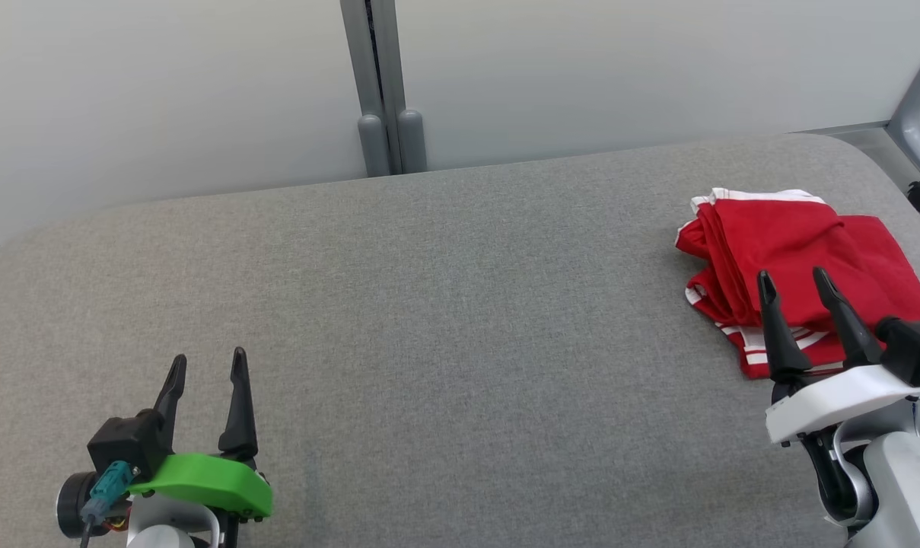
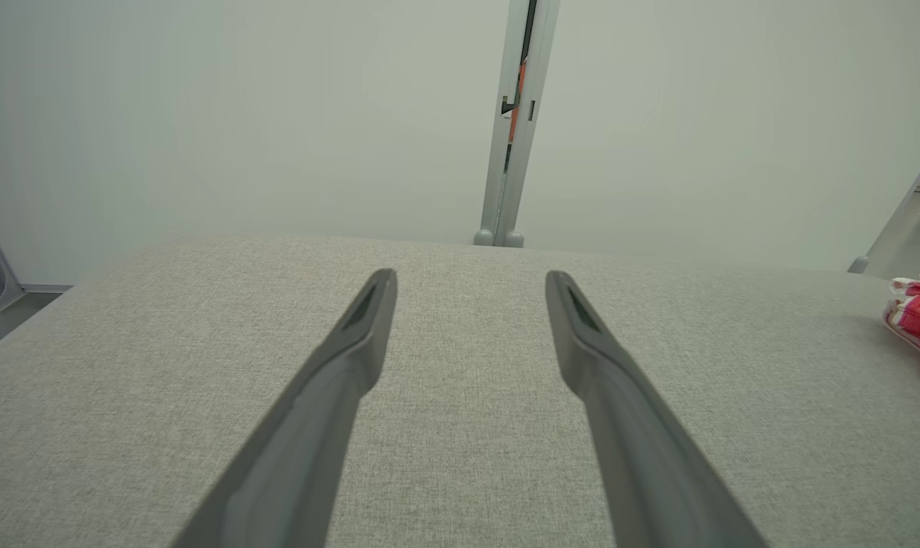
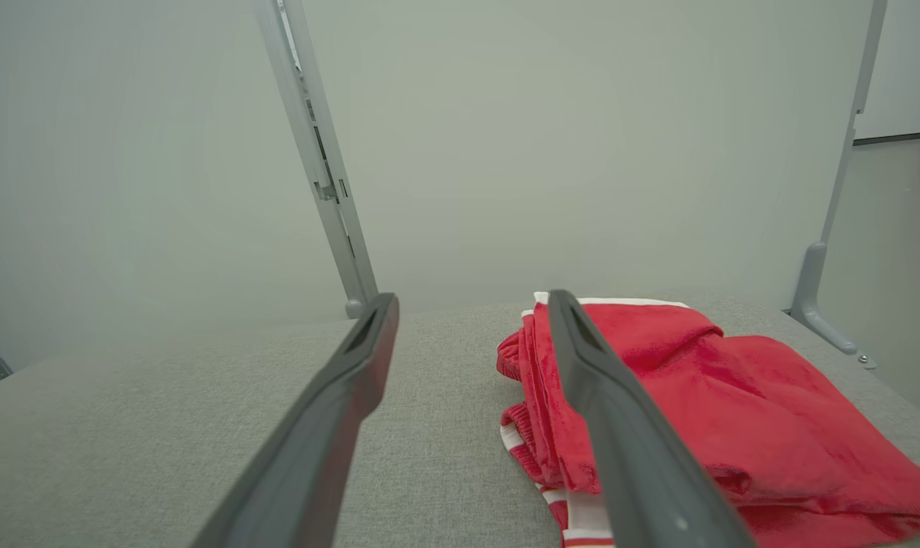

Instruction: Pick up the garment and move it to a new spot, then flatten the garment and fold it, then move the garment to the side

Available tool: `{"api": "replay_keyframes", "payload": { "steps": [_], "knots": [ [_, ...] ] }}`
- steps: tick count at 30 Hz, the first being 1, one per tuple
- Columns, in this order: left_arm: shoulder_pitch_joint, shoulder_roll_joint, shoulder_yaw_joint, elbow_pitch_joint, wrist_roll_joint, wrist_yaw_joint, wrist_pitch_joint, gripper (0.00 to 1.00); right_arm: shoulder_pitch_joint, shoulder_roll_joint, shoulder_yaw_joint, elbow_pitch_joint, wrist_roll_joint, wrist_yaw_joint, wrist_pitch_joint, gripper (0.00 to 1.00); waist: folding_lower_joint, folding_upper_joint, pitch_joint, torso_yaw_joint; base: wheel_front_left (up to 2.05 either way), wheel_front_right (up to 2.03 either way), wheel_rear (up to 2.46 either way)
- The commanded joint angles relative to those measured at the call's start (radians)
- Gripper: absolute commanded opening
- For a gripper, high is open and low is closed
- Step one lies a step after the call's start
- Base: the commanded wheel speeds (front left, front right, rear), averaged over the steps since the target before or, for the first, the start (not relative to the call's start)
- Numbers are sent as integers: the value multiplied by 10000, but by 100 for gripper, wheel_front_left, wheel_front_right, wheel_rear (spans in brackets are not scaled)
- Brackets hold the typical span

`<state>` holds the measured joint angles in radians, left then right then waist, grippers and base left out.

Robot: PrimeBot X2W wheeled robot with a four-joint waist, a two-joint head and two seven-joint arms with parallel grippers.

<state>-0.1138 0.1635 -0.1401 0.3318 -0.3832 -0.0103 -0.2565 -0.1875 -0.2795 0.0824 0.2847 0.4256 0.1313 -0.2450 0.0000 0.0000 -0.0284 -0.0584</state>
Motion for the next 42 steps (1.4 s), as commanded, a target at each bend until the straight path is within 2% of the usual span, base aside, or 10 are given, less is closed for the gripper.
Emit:
{"api": "replay_keyframes", "payload": {
  "steps": [1, 3, 4, 7, 25, 42],
  "knots": [
    [-165, -26, 3, 77, 63, -38, -45, 100, 132, 41, 36, 22, -83, -12, 19, 100, 0, 0, 2, 8, 0, 0, 0],
    [-200, -44, 9, 145, 47, -67, -61, 100, 126, 85, 66, 45, -103, -12, 26, 100, 0, 0, 2, 18, 0, 0, 0],
    [-60, -27, 7, 149, 17, -41, -9, 0, 0, 108, 61, 27, -45, 0, 4, 0, 0, 0, 1, 21, 0, 0, 0],
    [138, -112, 23, 378, -58, -48, 45, 0, 140, 267, 73, 220, 30, 2, 29, 0, 0, 0, 2, 25, 0, 0, 0],
    [95, -343, 624, 81, -2887, -320, 901, 0, 280, 726, -415, 56, 2764, 0, 861, 0, 0, 0, 46, 105, 0, 0, 0],
    [66, -523, 1062, -154, -5058, -535, 1541, 0, 402, 1086, -774, -68, 4874, -1, 1488, 0, 0, 0, 88, 179, 0, 0, 0]
  ]
}}
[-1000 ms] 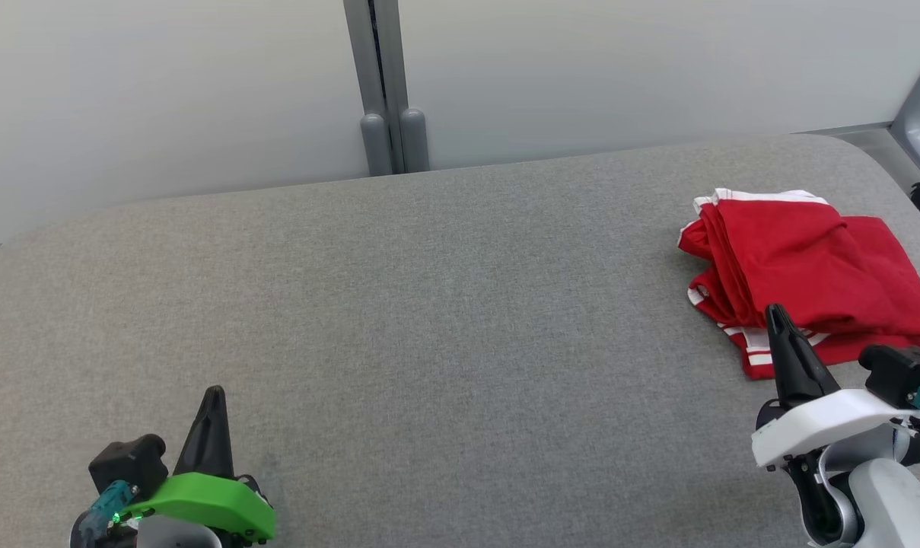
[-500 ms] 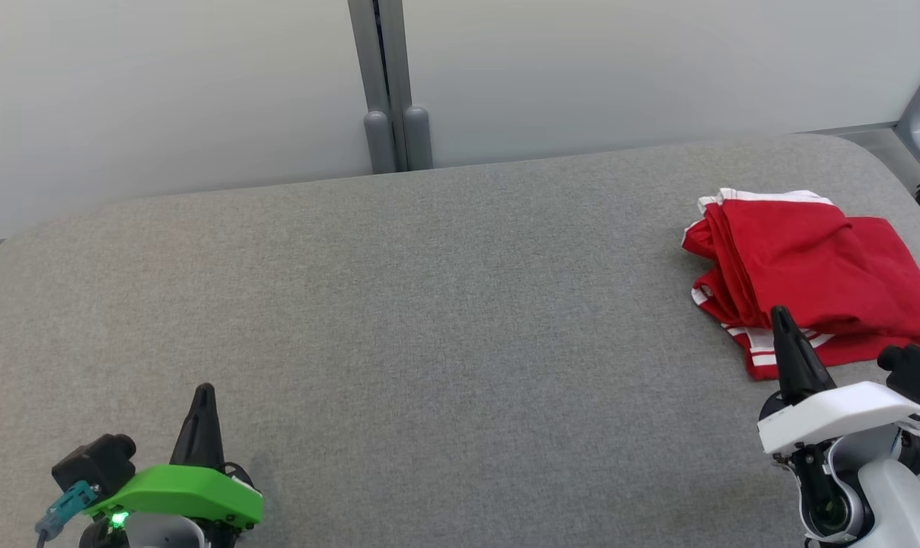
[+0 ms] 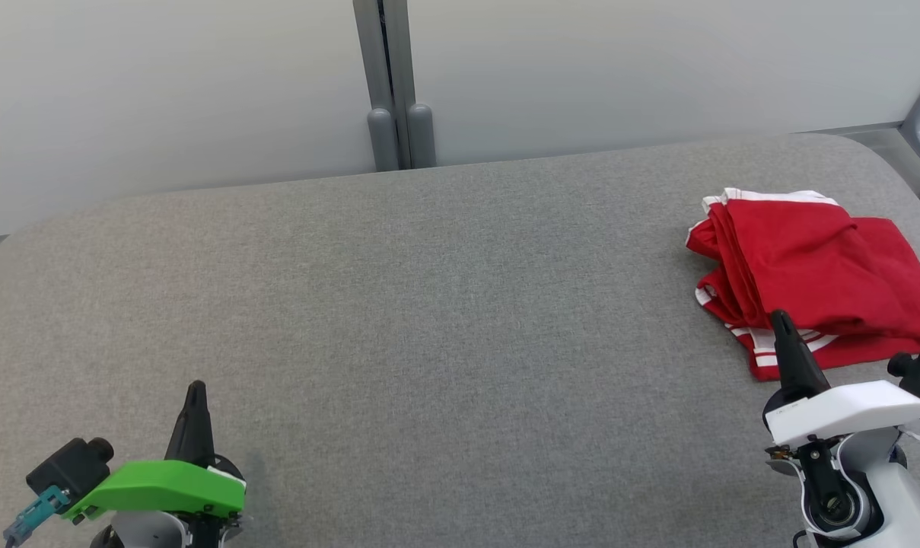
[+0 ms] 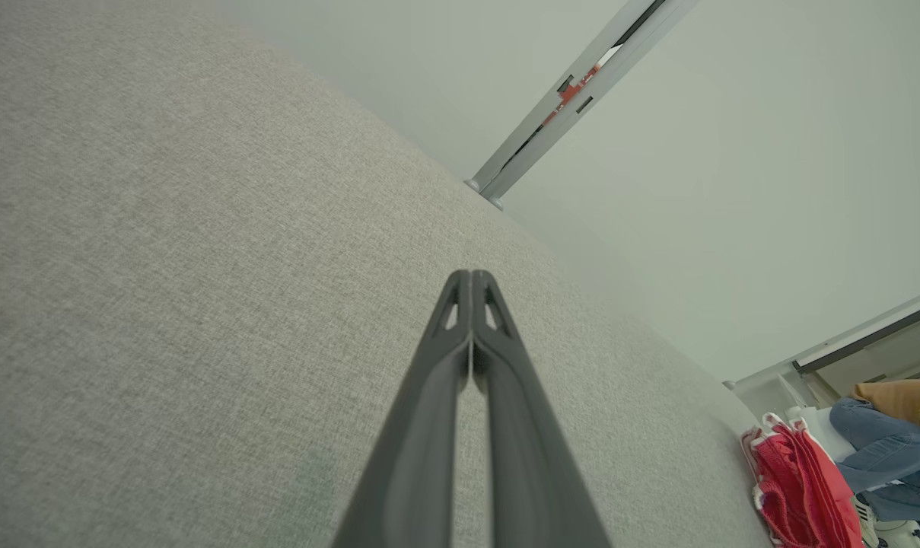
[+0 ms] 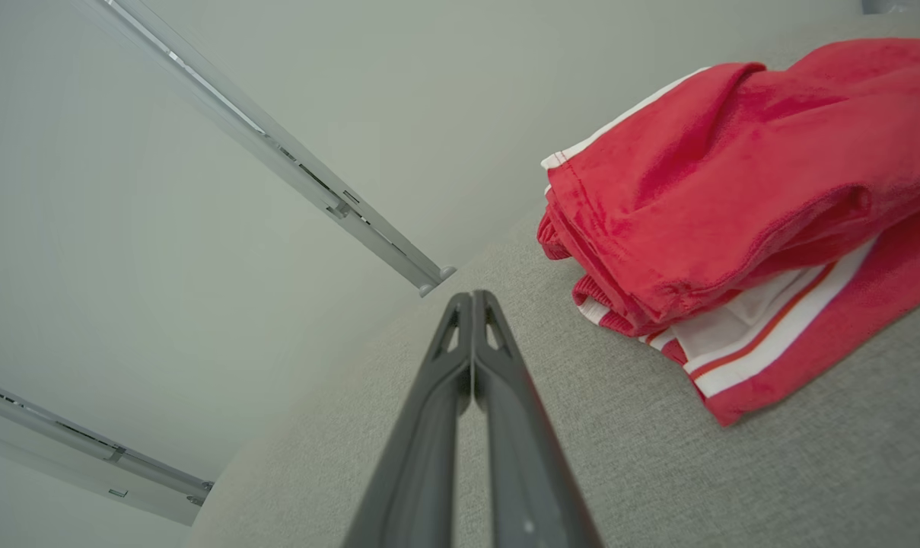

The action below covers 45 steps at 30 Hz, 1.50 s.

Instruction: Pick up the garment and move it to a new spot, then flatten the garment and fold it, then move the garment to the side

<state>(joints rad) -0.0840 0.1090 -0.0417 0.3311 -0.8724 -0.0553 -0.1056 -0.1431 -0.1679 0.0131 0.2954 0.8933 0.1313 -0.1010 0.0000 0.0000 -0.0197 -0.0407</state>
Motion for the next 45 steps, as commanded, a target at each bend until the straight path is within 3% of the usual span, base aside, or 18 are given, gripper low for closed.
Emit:
{"api": "replay_keyframes", "payload": {
  "steps": [1, 45],
  "knots": [
    [-234, 9, 104, -161, -300, -92, 69, 0, -34, -8, -103, -182, 320, -2, 86, 0, 0, 0, 4, 7, 0, 0, 0],
    [-294, -351, 995, -603, -4537, -513, 1357, 0, 215, 706, -826, -405, 4424, -4, 1342, 0, 0, 0, 116, 206, 0, 0, 0]
  ]
}}
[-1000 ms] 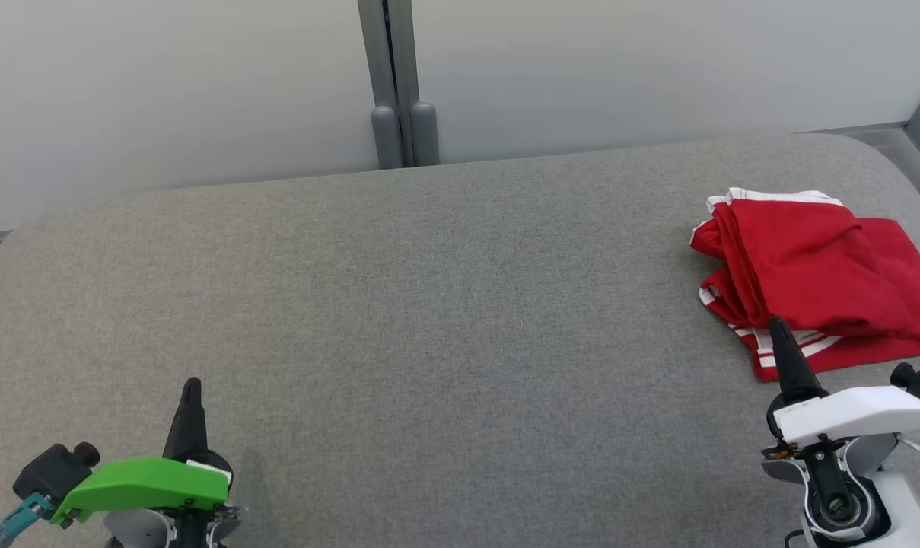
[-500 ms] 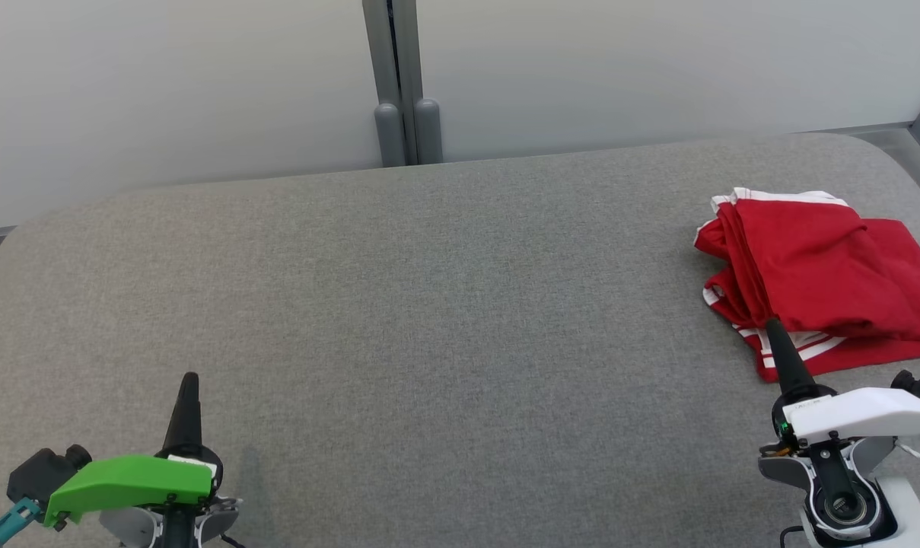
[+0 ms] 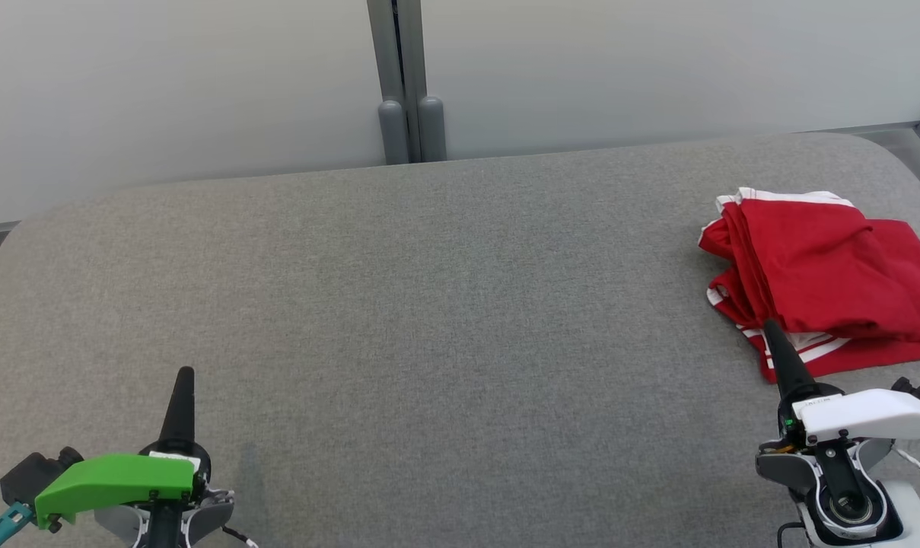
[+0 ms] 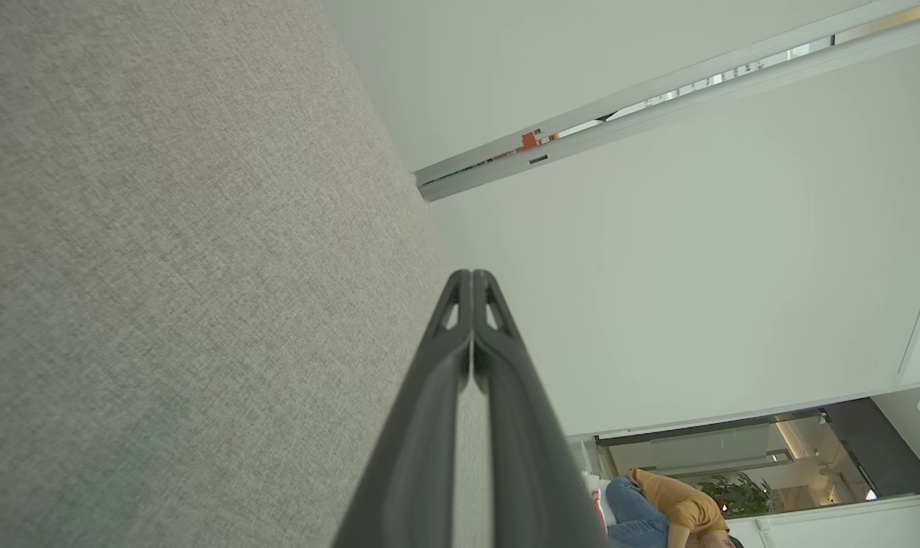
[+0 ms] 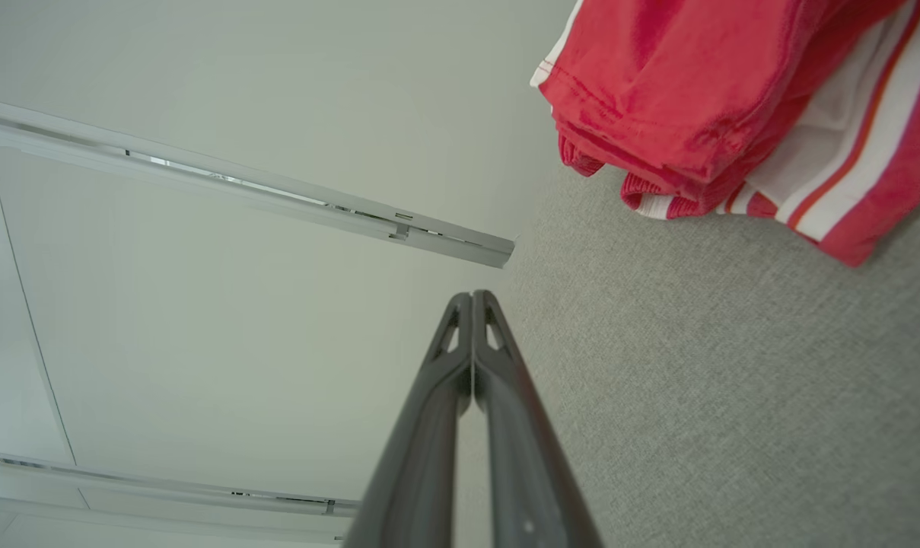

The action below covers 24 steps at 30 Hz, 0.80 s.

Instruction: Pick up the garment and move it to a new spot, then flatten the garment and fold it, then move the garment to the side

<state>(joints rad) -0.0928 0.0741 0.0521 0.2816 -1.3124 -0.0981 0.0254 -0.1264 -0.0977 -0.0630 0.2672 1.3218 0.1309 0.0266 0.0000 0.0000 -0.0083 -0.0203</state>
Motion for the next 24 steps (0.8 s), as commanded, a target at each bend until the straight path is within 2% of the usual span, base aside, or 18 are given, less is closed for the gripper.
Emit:
{"api": "replay_keyframes", "payload": {
  "steps": [1, 24],
  "knots": [
    [-208, -10, 73, -116, -231, -97, 73, 0, 54, 19, -75, -128, 217, 0, 87, 0, 0, 0, 4, 7, 0, 0, 0],
    [-233, -134, 404, -272, -1814, -245, 556, 0, 167, 288, -345, -200, 1767, 1, 552, 0, 0, 0, 61, 109, 0, 0, 0]
  ]
}}
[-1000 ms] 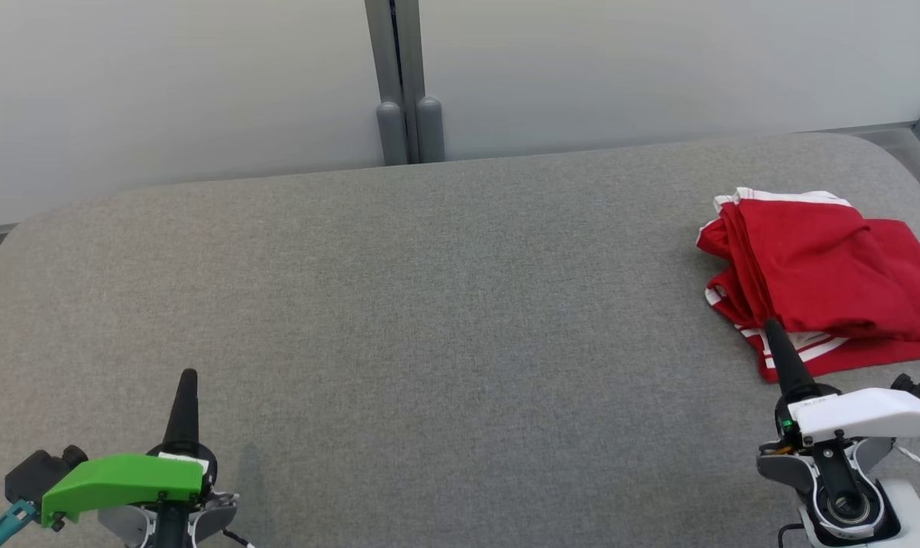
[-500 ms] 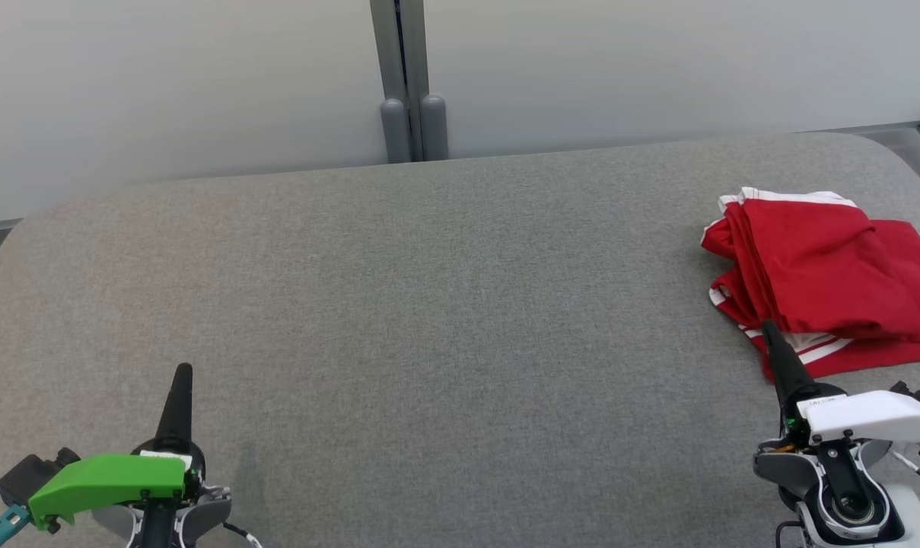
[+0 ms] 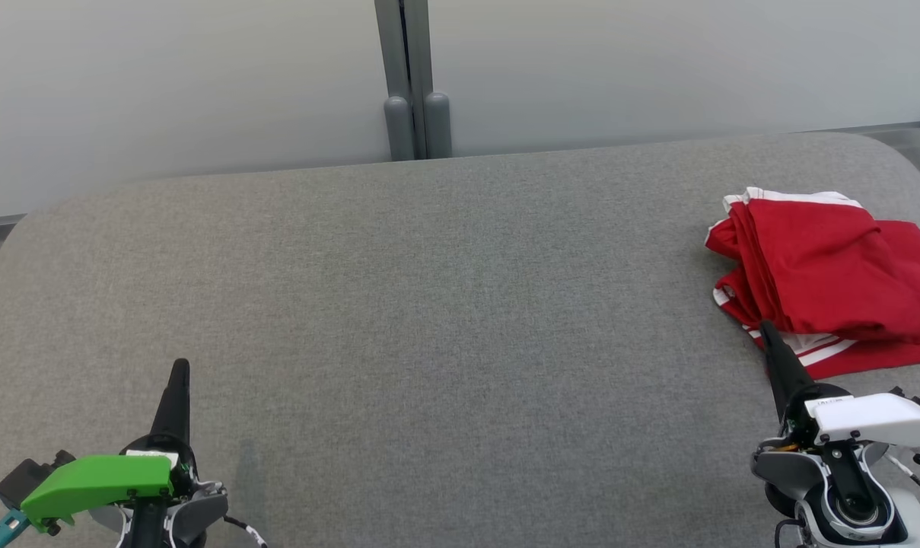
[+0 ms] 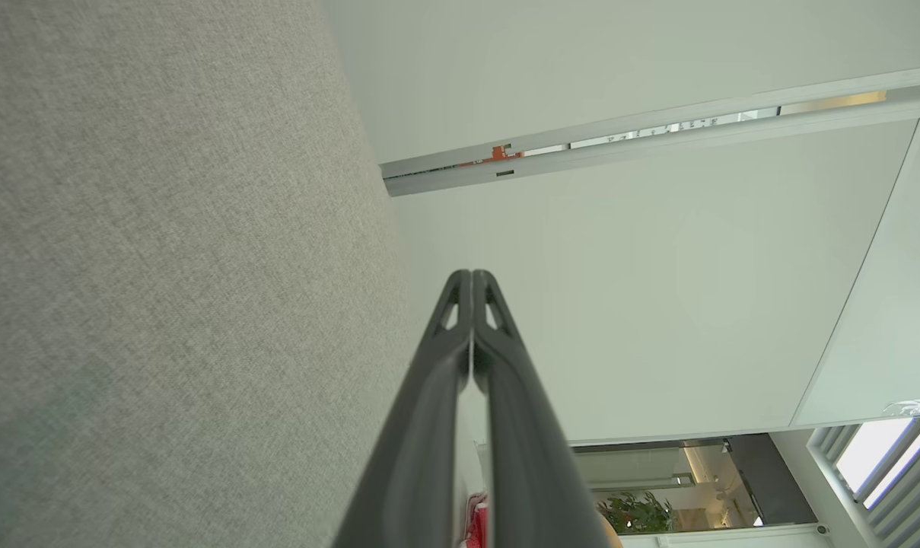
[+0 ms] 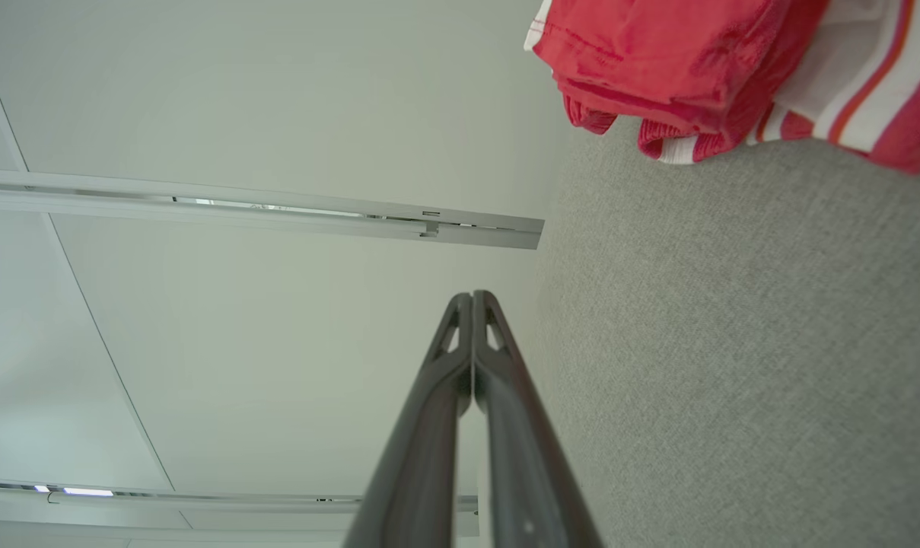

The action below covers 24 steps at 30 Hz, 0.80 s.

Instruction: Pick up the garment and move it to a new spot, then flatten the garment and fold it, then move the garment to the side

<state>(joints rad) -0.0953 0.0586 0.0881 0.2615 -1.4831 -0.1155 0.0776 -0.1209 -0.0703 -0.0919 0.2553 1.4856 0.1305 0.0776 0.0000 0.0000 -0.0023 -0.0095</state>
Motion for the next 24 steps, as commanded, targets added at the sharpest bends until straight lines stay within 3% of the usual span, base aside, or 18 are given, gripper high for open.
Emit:
{"api": "replay_keyframes", "payload": {
  "steps": [1, 24],
  "knots": [
    [-208, 14, 57, -76, -171, -82, 57, 0, 111, 27, -67, -82, 202, 3, 73, 0, 0, 0, 3, 6, 0, 0, 0],
    [-198, -89, 293, -178, -1306, -191, 405, 0, 171, 208, -249, -136, 1299, 4, 401, 0, 0, 0, 53, 95, 0, 0, 0]
  ]
}}
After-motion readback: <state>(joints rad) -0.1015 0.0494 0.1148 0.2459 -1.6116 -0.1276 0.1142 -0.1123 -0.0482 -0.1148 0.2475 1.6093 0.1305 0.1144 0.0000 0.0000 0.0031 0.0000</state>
